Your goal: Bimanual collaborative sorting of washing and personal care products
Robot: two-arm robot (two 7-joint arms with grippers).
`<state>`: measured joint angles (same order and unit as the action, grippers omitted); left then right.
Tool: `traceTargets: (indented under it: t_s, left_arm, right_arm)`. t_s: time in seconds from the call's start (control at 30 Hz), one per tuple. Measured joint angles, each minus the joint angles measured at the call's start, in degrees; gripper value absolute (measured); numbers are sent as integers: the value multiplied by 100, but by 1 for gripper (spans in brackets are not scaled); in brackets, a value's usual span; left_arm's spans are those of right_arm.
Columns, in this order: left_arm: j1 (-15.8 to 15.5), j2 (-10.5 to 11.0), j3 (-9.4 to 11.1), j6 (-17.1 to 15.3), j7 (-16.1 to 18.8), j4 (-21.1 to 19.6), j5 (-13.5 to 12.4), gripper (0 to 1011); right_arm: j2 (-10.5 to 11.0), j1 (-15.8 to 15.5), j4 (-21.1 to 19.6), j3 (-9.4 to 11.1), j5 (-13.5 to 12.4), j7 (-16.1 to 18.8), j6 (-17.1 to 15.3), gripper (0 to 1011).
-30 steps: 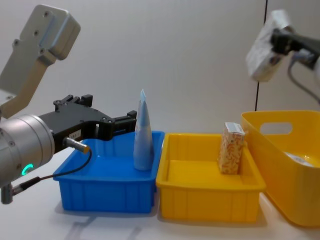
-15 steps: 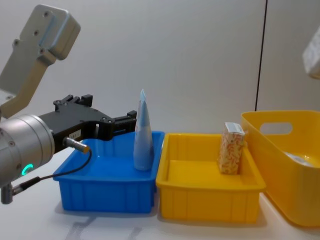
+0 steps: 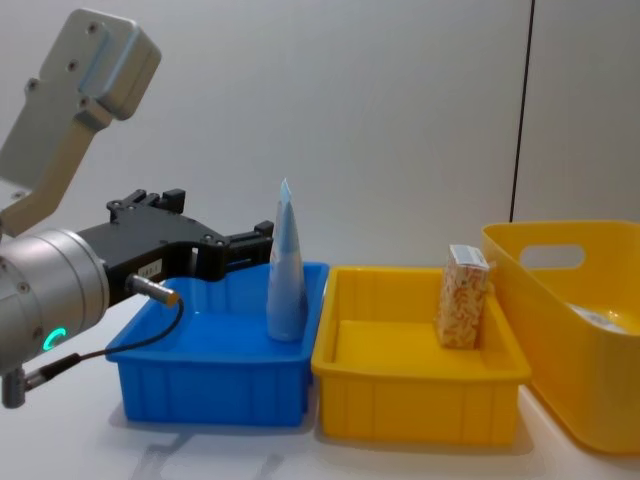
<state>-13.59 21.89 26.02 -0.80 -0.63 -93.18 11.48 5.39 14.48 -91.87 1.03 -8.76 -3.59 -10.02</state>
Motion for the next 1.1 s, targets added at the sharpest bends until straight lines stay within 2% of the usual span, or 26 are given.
traceTargets:
  t_s: [0.43, 0.73, 0.87, 1.1]
  left_arm:
    - [0, 0, 0, 0, 0, 0, 0, 1001]
    - [0, 0, 0, 0, 0, 0, 0, 1001]
    - [0, 0, 0, 0, 0, 0, 0, 1001]
    - [0, 1, 0, 0, 0, 0, 0, 1001]
  right_arm:
    - [159, 44, 89, -26, 151, 31, -1136, 255]
    - [187, 155, 321, -93, 237, 56, -1562, 255]
    - [192, 188, 389, -112, 263, 64, -1677, 337]
    - [202, 232, 470, -135, 292, 71, -1834, 605]
